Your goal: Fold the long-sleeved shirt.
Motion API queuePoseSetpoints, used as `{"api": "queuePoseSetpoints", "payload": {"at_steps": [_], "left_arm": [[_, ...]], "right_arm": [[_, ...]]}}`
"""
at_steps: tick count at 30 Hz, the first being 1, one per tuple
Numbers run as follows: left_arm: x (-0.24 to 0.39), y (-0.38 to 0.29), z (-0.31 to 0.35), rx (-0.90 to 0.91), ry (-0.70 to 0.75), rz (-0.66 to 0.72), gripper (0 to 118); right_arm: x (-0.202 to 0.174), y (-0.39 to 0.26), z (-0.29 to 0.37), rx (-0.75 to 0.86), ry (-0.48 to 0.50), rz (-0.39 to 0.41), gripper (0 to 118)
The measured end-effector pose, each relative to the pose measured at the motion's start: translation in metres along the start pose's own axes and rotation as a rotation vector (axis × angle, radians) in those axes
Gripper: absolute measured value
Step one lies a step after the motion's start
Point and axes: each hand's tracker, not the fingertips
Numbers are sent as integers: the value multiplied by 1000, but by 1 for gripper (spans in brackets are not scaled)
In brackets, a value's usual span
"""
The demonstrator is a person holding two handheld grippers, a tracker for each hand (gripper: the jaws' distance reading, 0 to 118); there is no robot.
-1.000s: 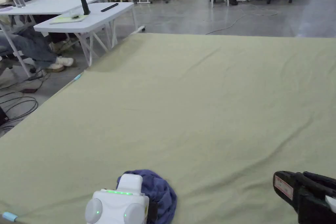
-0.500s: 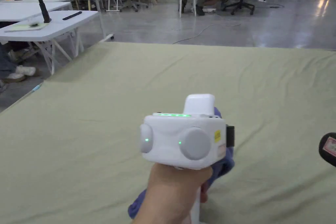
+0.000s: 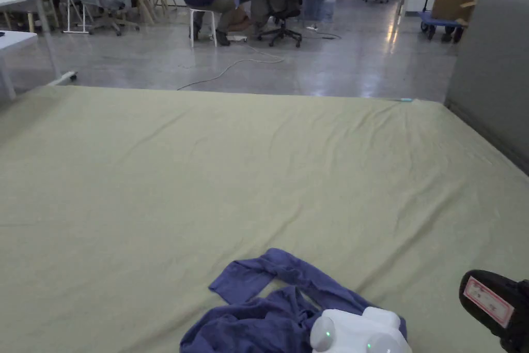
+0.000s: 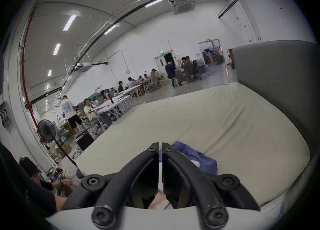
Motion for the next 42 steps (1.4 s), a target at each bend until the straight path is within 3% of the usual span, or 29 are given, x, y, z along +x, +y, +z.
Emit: {"api": "queuePoseSetpoints", "payload": {"at_steps": [5,7,8,9,10,12,14,15,16,19,20,21,25,26,28,29,31,32,33,34,35,36,38,40,42], "left_arm": [[-20,-22,131,317,-135,62,111],[-39,-46,174,384,-147,75,104],[-49,-66,195,422,-93,72,83],[-57,-83,208,473,-43,80,46],[-66,-93,213,452,62,107,1],[-81,-116,215,345,325,185,0],[-99,-127,206,323,316,178,0],[-109,-127,204,322,285,189,8],[-117,-122,202,308,291,218,34],[-144,-101,193,309,410,200,80],[-155,-93,185,311,486,207,118],[-163,-86,184,372,507,189,117],[-200,-59,141,197,536,176,116],[-210,-58,114,162,525,176,111],[-218,-53,87,80,520,144,83],[-221,-51,76,41,510,121,56],[-214,-53,72,60,489,113,43],[-207,-48,79,56,499,101,17],[-204,-44,86,44,418,89,13],[-200,-43,97,50,427,99,13],[-195,-45,104,53,369,115,13],[-191,-46,113,86,348,122,13],[-189,-49,125,115,347,131,13],[-186,-50,139,157,376,96,13],[-182,-53,140,150,324,118,13]], "right_arm": [[10,-8,-6,-2,30,-49,1],[12,-17,-14,-26,36,-73,1],[12,-24,-21,-57,31,-91,1],[11,-32,-29,-88,23,-109,1],[12,-40,-36,-119,15,-124,1],[11,-56,-52,-193,-8,-138,1],[4,-68,-67,-273,-43,-95,1],[0,-72,-72,-292,-47,-75,1],[-2,-75,-77,-298,-40,-76,1],[0,-77,-84,-321,-4,-118,1],[0,-76,-86,-321,-3,-125,1],[3,-74,-86,-323,-8,-129,1],[14,-72,-94,-359,-69,-107,1],[17,-72,-97,-372,-87,-100,1],[25,-71,-104,-395,-122,-94,1],[29,-72,-107,-405,-131,-94,1],[39,-70,-118,-426,-156,-98,1],[44,-68,-125,-435,-179,-92,1],[50,-68,-132,-448,-205,-68,8],[59,-67,-145,-458,-238,-47,29],[71,-67,-161,-461,-238,-61,84],[83,-68,-178,-491,-260,-65,118],[106,-71,-210,-575,-297,-48,115],[118,-75,-249,-592,-293,-98,115],[127,-84,-274,-668,-337,-50,115]]}}
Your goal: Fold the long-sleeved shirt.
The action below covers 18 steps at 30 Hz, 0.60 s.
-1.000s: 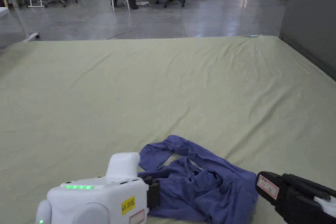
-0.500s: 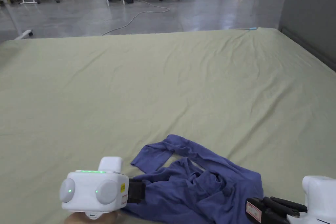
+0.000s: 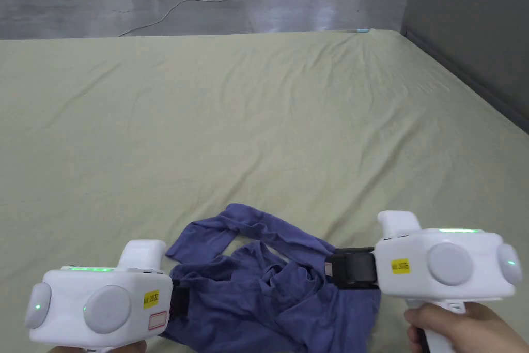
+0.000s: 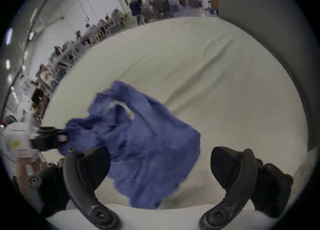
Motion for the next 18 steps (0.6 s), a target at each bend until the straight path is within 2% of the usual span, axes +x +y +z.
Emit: {"api": "queuePoseSetpoints", "payload": {"at_steps": [1,2,3,4,6,7,8,12,16,18], "left_arm": [[1,-2,1,-1,-16,7,13],[0,-3,2,1,-23,12,13],[0,-5,2,1,-26,21,13],[-1,-7,2,-1,-28,26,13],[-3,-10,5,-4,-32,36,13],[-3,-12,9,0,-47,56,13],[-5,-18,14,21,-80,103,13],[-8,-21,49,118,-225,256,12],[-10,12,95,235,-252,253,11],[-13,40,123,325,-197,197,11]], "right_arm": [[-3,4,-14,-38,-58,22,113],[-7,6,-27,-71,-105,47,91],[-4,2,-31,-112,-124,48,55],[-4,3,-34,-139,-96,38,15],[-1,2,-30,-144,15,-62,14],[0,-1,-24,-119,17,-85,14],[-4,-2,-12,-83,9,-57,14],[-18,0,64,111,157,-32,14],[-44,35,142,294,184,77,14],[-57,62,181,373,191,112,14]]}}
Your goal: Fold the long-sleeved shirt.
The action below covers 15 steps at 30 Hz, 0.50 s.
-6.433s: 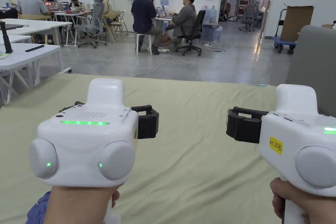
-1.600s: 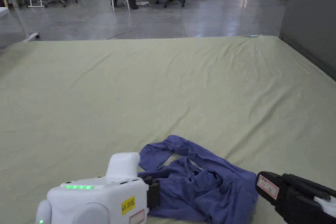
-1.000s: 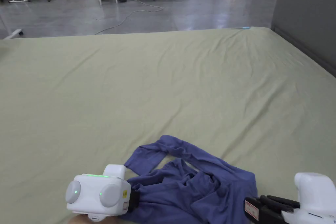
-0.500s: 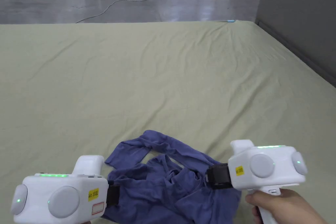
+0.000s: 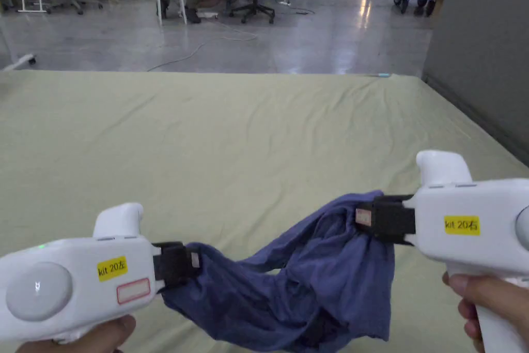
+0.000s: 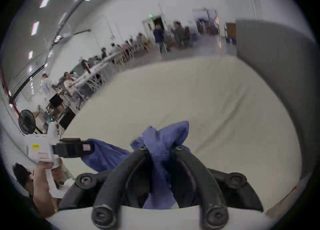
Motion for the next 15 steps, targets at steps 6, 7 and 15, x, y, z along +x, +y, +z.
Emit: {"api": "queuePoseSetpoints", "payload": {"at_steps": [6,7,15], "left_arm": [[-2,124,62,225,75,-21,11],[-5,145,71,250,88,-23,11],[-20,300,84,335,168,47,11]], "right_arm": [[-33,123,34,149,-109,111,14],[-35,144,35,157,-121,106,14],[-29,295,-2,155,-170,-93,14]]}}
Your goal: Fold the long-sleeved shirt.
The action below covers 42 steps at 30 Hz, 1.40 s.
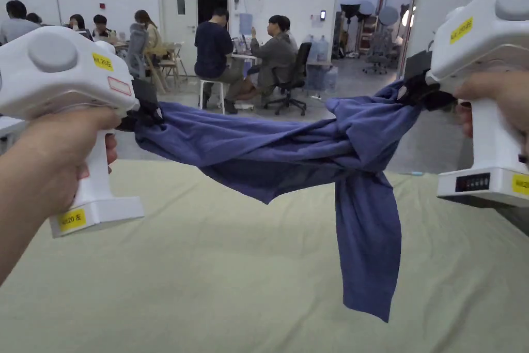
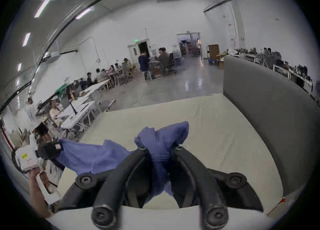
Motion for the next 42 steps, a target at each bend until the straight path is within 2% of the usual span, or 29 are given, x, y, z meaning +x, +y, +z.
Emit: {"api": "queuePoseSetpoints", "payload": {"at_steps": [5,9,13,17,20,23,26,27,30,32,36,39,42], "left_arm": [[2,35,-42,-32,56,-34,11],[-15,18,-75,-55,61,-33,11],[-51,-46,-124,-198,97,-54,11],[-89,-155,-166,-402,153,-93,11],[-123,-240,-183,-572,182,-97,11],[-144,-301,-172,-693,190,-82,11],[-158,-330,-136,-715,188,-140,11],[-159,-333,-118,-716,172,-130,11],[-158,-343,-69,-734,132,-120,11],[-154,-347,-42,-738,108,-114,11],[-148,-368,-7,-768,93,-86,11],[-151,-397,-9,-821,122,-97,11],[-163,-421,-24,-857,157,-19,11]], "right_arm": [[-2,39,-51,-48,-50,-78,14],[15,18,-93,-62,-52,-112,14],[38,-56,-157,-192,-43,-98,14],[54,-176,-214,-335,-103,-58,14],[67,-264,-237,-494,-83,-55,14],[83,-327,-235,-622,-64,-80,14],[92,-363,-201,-649,-59,-9,13],[97,-368,-185,-649,-34,-8,13],[110,-378,-137,-662,53,-126,13],[116,-386,-116,-692,71,-152,13],[124,-416,-94,-731,26,-167,13],[132,-448,-106,-806,-35,-137,13],[140,-468,-116,-794,-57,-153,16]]}}
